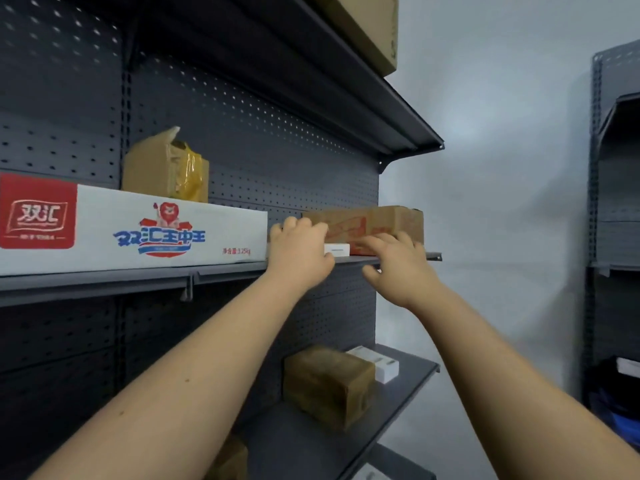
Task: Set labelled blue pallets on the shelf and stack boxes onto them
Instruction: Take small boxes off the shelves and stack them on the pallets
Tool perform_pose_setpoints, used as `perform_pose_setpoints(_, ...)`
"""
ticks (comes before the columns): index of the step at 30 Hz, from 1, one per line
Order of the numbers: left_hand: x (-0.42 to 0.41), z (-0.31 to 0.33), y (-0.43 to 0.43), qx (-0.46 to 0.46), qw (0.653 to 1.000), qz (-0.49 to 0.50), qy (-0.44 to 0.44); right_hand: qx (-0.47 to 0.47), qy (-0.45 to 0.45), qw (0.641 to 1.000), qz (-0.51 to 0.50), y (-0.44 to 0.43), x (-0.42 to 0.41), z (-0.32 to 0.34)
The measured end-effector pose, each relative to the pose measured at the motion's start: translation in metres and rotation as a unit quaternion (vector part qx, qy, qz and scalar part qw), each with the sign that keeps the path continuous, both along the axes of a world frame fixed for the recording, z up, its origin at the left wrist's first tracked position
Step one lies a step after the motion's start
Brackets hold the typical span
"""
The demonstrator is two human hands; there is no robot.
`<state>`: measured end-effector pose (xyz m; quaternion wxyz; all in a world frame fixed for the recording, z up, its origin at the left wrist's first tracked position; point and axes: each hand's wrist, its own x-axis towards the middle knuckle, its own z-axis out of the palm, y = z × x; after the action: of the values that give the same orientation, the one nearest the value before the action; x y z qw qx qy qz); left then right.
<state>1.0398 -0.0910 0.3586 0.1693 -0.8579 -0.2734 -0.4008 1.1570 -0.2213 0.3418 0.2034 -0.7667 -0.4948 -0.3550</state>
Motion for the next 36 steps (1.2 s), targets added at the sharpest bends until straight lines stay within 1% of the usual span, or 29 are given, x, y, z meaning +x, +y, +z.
perform_pose_setpoints(6, 0.052, 0.007, 0.025, 0.032, 0.997, 0.072, 0.023, 0.025, -0.005, 0.999, 0.046, 0.061, 0.063, 0.003)
perform_pose_setpoints(10, 0.075, 0.003, 0.032, 0.026, 0.988, 0.143, 0.05, 0.025, 0.0, 0.996, 0.088, 0.095, 0.098, 0.005)
perform_pose_setpoints(13, 0.084, 0.005, 0.035, -0.004, 0.976, 0.207, 0.067, 0.02, 0.007, 0.991, 0.129, 0.115, 0.116, 0.009)
perform_pose_setpoints(16, 0.088, 0.006, 0.037, -0.036, 0.965, 0.246, 0.085, 0.006, 0.02, 0.983, 0.18, 0.131, 0.129, 0.01)
perform_pose_setpoints(19, 0.09, 0.007, 0.037, -0.079, 0.956, 0.265, 0.103, -0.036, 0.049, 0.973, 0.225, 0.144, 0.14, 0.011)
perform_pose_setpoints(22, 0.091, 0.008, 0.036, -0.128, 0.945, 0.279, 0.115, -0.096, 0.071, 0.962, 0.244, 0.153, 0.147, 0.008)
perform_pose_setpoints(24, 0.09, 0.008, 0.034, -0.137, 0.942, 0.283, 0.118, -0.106, 0.073, 0.957, 0.259, 0.153, 0.15, 0.005)
perform_pose_setpoints(27, 0.089, 0.003, 0.024, -0.11, 0.948, 0.279, 0.105, -0.058, 0.055, 0.952, 0.296, 0.142, 0.154, 0.0)
perform_pose_setpoints(31, 0.085, -0.008, 0.004, -0.032, 0.962, 0.264, 0.058, 0.013, 0.047, 0.934, 0.354, 0.124, 0.162, -0.006)
perform_pose_setpoints(33, 0.084, -0.01, -0.005, -0.001, 0.966, 0.256, 0.035, 0.042, 0.026, 0.931, 0.363, 0.117, 0.166, -0.01)
perform_pose_setpoints(36, 0.086, -0.01, -0.017, 0.018, 0.967, 0.252, 0.02, 0.079, 0.006, 0.929, 0.362, 0.111, 0.169, -0.015)
